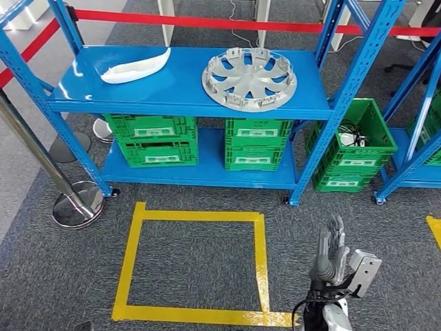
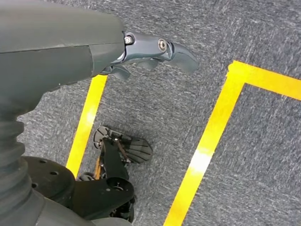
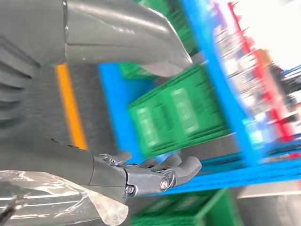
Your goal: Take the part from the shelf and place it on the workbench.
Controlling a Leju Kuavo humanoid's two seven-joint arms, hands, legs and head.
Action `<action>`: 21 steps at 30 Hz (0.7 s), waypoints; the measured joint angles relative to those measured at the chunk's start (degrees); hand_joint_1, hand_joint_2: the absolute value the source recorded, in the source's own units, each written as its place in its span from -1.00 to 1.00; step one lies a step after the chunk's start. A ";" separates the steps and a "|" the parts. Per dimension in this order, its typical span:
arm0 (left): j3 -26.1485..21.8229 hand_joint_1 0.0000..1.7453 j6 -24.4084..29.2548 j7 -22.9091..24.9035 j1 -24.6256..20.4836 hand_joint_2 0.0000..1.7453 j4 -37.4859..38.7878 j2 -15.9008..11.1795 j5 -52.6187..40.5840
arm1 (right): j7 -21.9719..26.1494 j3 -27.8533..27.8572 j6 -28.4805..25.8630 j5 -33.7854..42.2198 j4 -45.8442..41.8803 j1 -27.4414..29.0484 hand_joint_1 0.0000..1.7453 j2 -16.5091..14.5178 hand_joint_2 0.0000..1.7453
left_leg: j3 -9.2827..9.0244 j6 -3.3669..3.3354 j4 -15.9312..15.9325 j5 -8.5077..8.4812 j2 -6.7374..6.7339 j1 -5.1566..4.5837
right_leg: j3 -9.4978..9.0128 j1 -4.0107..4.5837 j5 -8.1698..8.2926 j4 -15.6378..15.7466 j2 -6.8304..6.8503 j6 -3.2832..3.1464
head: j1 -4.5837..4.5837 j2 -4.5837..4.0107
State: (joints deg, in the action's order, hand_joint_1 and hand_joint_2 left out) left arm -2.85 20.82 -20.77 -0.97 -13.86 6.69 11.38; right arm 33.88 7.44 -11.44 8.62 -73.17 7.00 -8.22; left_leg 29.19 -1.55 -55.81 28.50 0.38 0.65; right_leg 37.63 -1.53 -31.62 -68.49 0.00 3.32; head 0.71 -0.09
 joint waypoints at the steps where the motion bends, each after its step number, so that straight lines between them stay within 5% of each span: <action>1: 0.01 -1.00 -0.19 -0.08 -0.02 -0.50 0.04 0.00 -0.18 | 0.28 -0.74 -0.06 -0.54 -2.11 0.28 -1.00 0.00 -1.00 | -0.05 0.36 -0.38 0.39 0.05 0.10 | -1.61 -0.12 1.79 3.66 -0.01 0.18 | 0.00 0.00; 2: 0.03 -1.00 -0.40 -0.15 -0.09 -1.00 0.08 -0.03 -0.32 | 0.58 -1.50 -0.15 -1.09 -4.17 0.53 -1.00 0.00 -1.00 | 0.04 0.79 -0.97 0.83 0.08 0.09 | -3.20 -0.17 2.91 6.98 -0.07 0.17 | 0.10 0.00; 4: 0.08 -1.00 -0.98 -0.34 -0.22 -1.00 0.20 -0.10 -0.57 | 1.11 -3.19 -0.47 -2.19 -8.20 1.32 -1.00 0.04 -1.00 | 0.39 1.49 -1.74 1.32 0.10 -0.06 | -4.57 -0.01 2.84 9.49 -0.21 -0.46 | 0.15 0.00; 8: 0.13 -1.00 -2.99 -0.97 -0.33 -1.00 0.50 -0.23 -1.16 | 2.14 -6.52 -1.20 -4.46 -15.83 3.31 -1.00 0.23 -1.00 | 1.09 2.38 -3.54 2.70 0.00 0.04 | -4.83 -0.04 2.54 9.49 -0.23 -2.08 | -0.05 0.00; 11: 0.14 -1.00 -4.74 -1.56 -0.36 -1.00 0.61 -0.30 -1.32 | 2.74 -9.29 -1.94 -6.34 -21.30 4.65 -1.00 0.35 -1.00 | 5.91 2.89 -13.79 7.52 -0.08 0.09 | -5.15 -0.04 2.26 9.55 0.07 -2.76 | -0.23 0.00; 13: 0.15 -1.00 -5.87 -2.00 -0.24 -1.00 0.76 -0.32 -1.41 | 3.04 -11.08 -2.68 -7.66 -24.87 5.77 -1.00 0.54 -1.00 | 8.96 2.85 -19.25 8.60 -0.08 0.08 | -5.35 0.07 2.09 9.55 0.14 -2.96 | -0.22 0.00; 15: 0.16 -1.00 -6.92 -2.45 -0.18 -1.00 0.90 -0.43 -1.64 | 3.30 -12.86 -3.38 -8.93 -28.30 6.79 -1.00 0.77 -1.00 | 8.26 2.44 -16.36 5.18 -0.08 0.04 | -5.76 0.14 1.87 9.55 0.05 -3.01 | -0.22 0.00; 17: 0.16 -1.00 -7.98 -2.94 -0.24 -1.00 1.01 -0.59 -1.96 | 3.61 -14.71 -4.09 -10.23 -31.79 7.64 -1.00 0.98 -1.00 | 5.30 1.85 -8.77 0.80 -0.09 -0.13 | -6.18 0.26 1.57 9.52 -0.03 -2.85 | -0.23 0.00; 19: 0.16 -1.00 -9.11 -3.43 -0.36 -1.00 1.10 -0.67 -2.21 | 3.80 -16.51 -4.99 -11.55 -35.03 8.43 -1.00 1.26 -1.00 | 3.55 1.50 -4.11 -0.32 -0.10 -0.36 | -6.09 0.43 1.43 9.49 -0.05 -2.41 | -0.22 0.00; 21: 0.16 -1.00 -10.37 -3.99 -0.31 -1.00 1.17 -0.68 -2.36 | 3.43 -18.22 -6.38 -12.86 -37.39 8.97 -1.00 1.73 -1.00 | 3.37 1.29 -3.18 0.09 -0.09 -0.45 | -5.95 0.45 1.57 9.73 -0.01 -1.73 | -0.19 0.00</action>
State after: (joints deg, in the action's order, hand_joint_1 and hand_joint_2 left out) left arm -2.69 10.45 -24.76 -1.28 -12.69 6.01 9.02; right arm 37.32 -10.78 -17.83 -4.25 -110.56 15.97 -6.49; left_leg 32.56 -0.26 -58.99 28.59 0.29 0.20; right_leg 31.68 -1.08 -30.05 -58.76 -0.02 1.58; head 0.52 -0.09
